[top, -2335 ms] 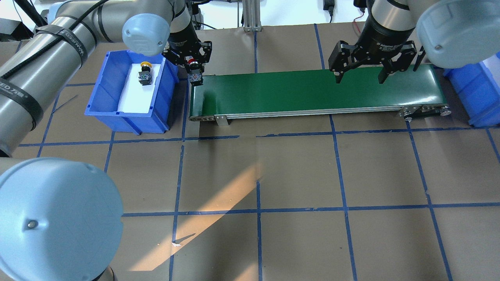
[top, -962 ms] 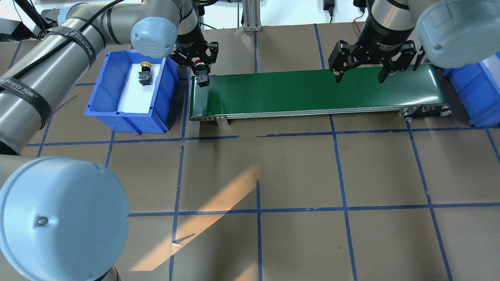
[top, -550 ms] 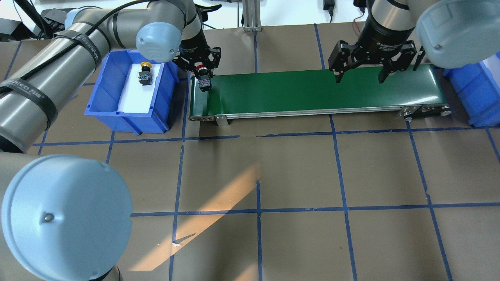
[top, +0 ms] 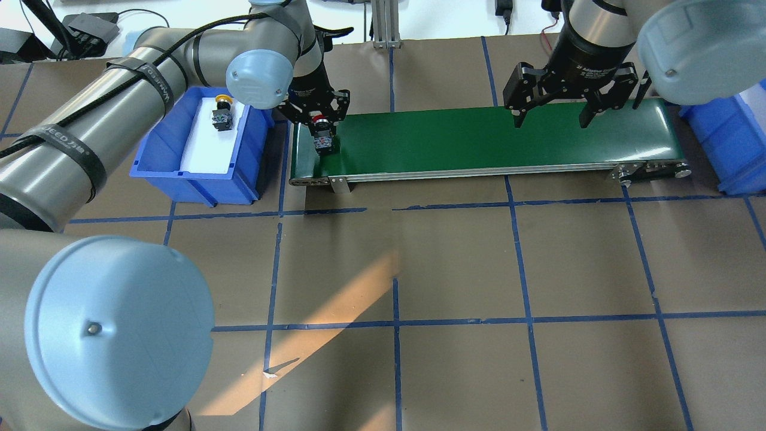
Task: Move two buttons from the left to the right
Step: 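Lower the red-capped button onto the belt and open the left gripper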
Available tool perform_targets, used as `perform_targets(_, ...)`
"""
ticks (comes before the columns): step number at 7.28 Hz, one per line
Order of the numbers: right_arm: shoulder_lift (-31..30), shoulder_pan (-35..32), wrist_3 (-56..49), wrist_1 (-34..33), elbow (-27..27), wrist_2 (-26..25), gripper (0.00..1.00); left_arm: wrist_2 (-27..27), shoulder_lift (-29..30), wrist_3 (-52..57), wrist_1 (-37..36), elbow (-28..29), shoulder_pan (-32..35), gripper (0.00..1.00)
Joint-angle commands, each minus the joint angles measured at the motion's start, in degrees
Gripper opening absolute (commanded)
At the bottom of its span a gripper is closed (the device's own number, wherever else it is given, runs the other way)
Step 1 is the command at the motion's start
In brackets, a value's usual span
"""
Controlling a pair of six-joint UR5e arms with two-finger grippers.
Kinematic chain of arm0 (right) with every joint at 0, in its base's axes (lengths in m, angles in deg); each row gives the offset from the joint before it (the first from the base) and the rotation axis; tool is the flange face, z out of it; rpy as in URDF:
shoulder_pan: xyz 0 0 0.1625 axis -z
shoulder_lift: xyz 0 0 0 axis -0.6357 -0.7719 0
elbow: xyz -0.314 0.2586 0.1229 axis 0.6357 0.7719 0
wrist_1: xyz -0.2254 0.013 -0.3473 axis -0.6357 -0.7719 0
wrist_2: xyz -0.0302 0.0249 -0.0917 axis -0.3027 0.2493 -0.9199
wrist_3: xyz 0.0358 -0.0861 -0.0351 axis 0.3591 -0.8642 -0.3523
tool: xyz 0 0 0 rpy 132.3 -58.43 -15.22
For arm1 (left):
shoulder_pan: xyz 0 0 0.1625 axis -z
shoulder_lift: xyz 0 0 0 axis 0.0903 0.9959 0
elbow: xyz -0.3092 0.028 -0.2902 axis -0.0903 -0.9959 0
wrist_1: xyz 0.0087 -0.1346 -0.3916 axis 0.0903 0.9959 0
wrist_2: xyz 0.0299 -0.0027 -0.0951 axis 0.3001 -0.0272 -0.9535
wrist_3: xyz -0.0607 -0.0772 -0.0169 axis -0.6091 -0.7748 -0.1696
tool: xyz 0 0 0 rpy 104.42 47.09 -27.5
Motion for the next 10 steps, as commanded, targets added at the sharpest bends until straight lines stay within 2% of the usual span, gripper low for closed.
perform_targets(1,0.0,0.0,0.07,0.06,-0.01,0.0,1.0,0.04,-0.21,0.05,0.77,-0.26,0.16,0.53)
perform_targets(2,0.0,0.0,-0.02,-0.02,-0.01,0.0,1.0,0.3,0.05,0.05,0.86,-0.35,0.42,0.8)
perform_targets(3,-0.09,0.0,-0.02,0.06,-0.01,0.0,1.0,0.22,-0.12,0.05,0.77,-0.09,0.17,1.0)
perform_targets(7,0.0,0.0,-0.11,0.06,-0.01,0.0,1.0,0.48,-4.93,0.05,1.82,0.62,-0.89,1.0)
perform_targets(9,0.0,0.0,-0.11,0.06,-0.09,0.0,1.0,0.74,-8.97,0.31,3.66,-0.35,-4.99,1.0)
perform_targets(10,-0.09,0.0,-0.11,0.06,-0.01,0.0,1.0,1.0,-11.87,0.23,4.98,-0.7,-9.2,1.0)
